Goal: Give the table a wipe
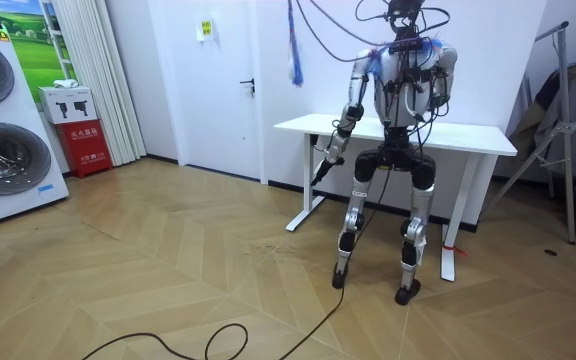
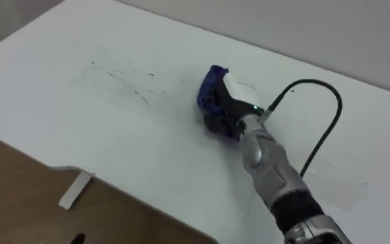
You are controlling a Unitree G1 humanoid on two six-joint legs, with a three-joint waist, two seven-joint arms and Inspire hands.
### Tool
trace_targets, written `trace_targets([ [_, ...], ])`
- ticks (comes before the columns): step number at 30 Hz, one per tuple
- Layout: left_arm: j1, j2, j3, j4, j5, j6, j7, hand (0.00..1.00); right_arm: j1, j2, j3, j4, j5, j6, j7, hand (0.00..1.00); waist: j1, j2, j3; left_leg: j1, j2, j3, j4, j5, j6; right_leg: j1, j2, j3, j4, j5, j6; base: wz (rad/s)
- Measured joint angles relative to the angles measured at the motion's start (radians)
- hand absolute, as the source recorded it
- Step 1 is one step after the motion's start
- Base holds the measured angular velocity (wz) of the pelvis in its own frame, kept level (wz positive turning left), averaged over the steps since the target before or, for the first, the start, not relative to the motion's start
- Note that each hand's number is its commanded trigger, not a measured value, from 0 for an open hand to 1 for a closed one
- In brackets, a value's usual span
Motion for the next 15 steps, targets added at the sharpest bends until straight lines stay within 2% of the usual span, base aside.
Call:
trace_targets([
  [3, 0.013, -0.001, 0.002, -0.009, 0.012, -0.016, -0.001, 0.00, 0.103, -0.001, -0.056, 0.000, 0.026, -0.097, -0.068, 1.00, -0.067, 0.000, -0.0020, 0.009, -0.013, -0.005, 0.001, 0.000, 0.000, 0.048, -0.007, -0.026, -0.030, -0.009, 0.015, 0.38],
  [4, 0.011, -0.003, 0.004, -0.008, 0.041, -0.032, -0.001, 0.00, 0.152, -0.001, -0.085, -0.002, 0.025, -0.134, -0.103, 1.00, -0.090, 0.004, -0.0063, 0.019, -0.020, -0.005, 0.000, 0.000, 0.000, 0.063, -0.011, -0.026, -0.042, -0.011, 0.018, 0.13],
  [7, 0.004, -0.001, 0.062, -0.010, 0.107, -0.071, 0.003, 0.00, 0.289, -0.007, -0.172, -0.030, 0.023, -0.188, -0.190, 1.00, -0.129, 0.008, -0.0182, 0.050, -0.028, 0.017, -0.003, 0.000, 0.000, 0.083, -0.020, -0.009, -0.043, -0.019, 0.030, -0.14],
  [8, 0.001, 0.000, 0.076, -0.009, 0.118, -0.072, 0.008, 0.00, 0.311, -0.015, -0.184, -0.030, 0.024, -0.195, -0.208, 1.00, -0.137, 0.009, -0.0233, 0.052, -0.028, 0.023, -0.003, 0.000, 0.000, 0.083, -0.020, -0.007, -0.042, -0.019, 0.030, -0.21],
  [9, -0.012, 0.001, 0.089, -0.009, 0.121, -0.072, 0.017, 0.00, 0.350, -0.046, -0.195, -0.030, 0.031, -0.202, -0.254, 1.00, -0.150, 0.010, -0.0263, 0.058, -0.028, 0.037, -0.003, 0.000, 0.000, 0.083, -0.022, 0.000, -0.041, -0.019, 0.030, -0.29],
  [10, -0.020, 0.000, 0.093, -0.009, 0.121, -0.072, 0.027, 0.00, 0.383, -0.078, -0.211, -0.027, 0.032, -0.203, -0.292, 1.00, -0.151, 0.011, -0.0267, 0.065, -0.028, 0.054, -0.004, 0.000, 0.000, 0.081, -0.023, 0.017, -0.041, -0.019, 0.031, -0.32],
  [12, -0.030, -0.003, 0.089, -0.009, 0.119, -0.073, 0.034, 0.00, 0.429, -0.112, -0.239, -0.017, 0.047, -0.203, -0.337, 1.00, -0.162, 0.014, -0.0288, 0.070, -0.028, 0.060, -0.003, 0.000, 0.001, 0.081, -0.023, 0.026, -0.040, -0.018, 0.032, -0.18],
  [13, -0.042, -0.004, 0.074, -0.009, 0.119, -0.073, 0.040, 0.00, 0.450, -0.127, -0.260, -0.002, 0.070, -0.203, -0.356, 0.67, -0.176, 0.014, -0.0289, 0.070, -0.028, 0.060, -0.003, 0.000, 0.001, 0.082, -0.022, 0.028, -0.040, -0.018, 0.032, 0.00],
  [15, -0.044, -0.008, 0.056, 0.000, 0.113, -0.073, 0.051, 0.00, 0.453, -0.132, -0.291, 0.033, 0.070, -0.200, -0.378, 0.36, -0.191, 0.014, -0.0290, 0.071, -0.028, 0.061, -0.002, 0.001, 0.002, 0.081, -0.018, 0.052, -0.039, -0.018, 0.032, 0.00],
])
